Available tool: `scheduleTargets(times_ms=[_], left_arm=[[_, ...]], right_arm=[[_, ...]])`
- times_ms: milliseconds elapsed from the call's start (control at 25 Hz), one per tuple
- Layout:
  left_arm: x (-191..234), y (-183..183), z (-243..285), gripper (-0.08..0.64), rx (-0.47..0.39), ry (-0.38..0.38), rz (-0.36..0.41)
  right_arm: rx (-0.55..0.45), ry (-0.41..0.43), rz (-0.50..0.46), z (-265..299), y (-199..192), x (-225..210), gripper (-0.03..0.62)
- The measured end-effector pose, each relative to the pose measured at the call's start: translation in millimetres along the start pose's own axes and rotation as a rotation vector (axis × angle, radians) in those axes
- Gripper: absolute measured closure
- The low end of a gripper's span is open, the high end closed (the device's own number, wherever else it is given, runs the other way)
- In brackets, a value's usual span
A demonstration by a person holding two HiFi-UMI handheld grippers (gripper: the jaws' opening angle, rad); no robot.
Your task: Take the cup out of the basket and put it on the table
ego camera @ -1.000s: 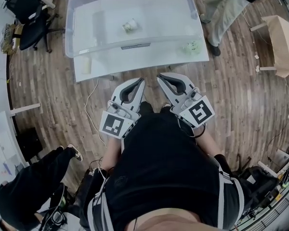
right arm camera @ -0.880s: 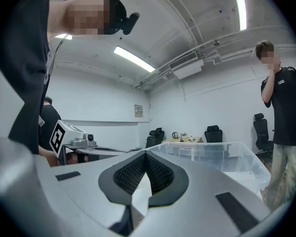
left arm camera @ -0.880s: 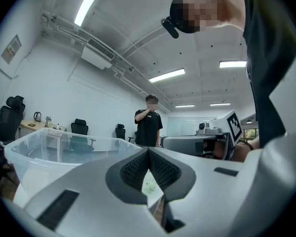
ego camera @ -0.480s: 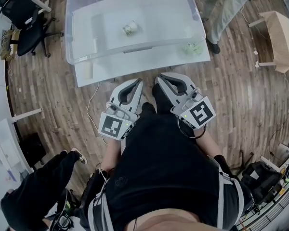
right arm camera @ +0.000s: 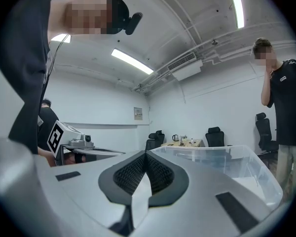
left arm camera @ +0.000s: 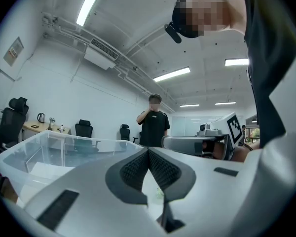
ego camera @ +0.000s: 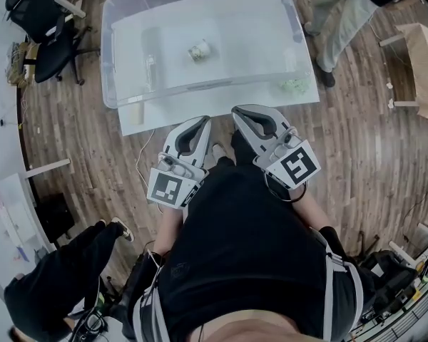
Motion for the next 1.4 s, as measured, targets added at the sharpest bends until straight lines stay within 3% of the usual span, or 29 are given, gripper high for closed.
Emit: scheduleTargets(times_ms=[760, 1040, 1400], left_arm=[[17.8, 22.6, 128.8, 0.541, 0.005, 0.058, 0.02], [17.6, 19.3, 155.4, 0.541, 0.025, 0.094, 0.012], [41.3, 25.3, 159.7, 0.541, 0.032, 0.099, 0.017]], right_arm=[[-0.015, 0.05, 0.026, 8.2, 11.2, -128.3, 0.577], [-0.007, 0.095, 0.054, 9.0, 6.4, -149.1, 0.575], [0.011, 0.08, 0.066, 26.3, 4.6, -156.7, 0.577]])
Point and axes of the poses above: the fingertips, and each gripper's own axes: z forward along the fingers, x to its left, y out of its top, the point moved 1 cm from there along -z, backward along the fingers, and after that the axes turned 5 degrees about y, right-handed, at the moved point
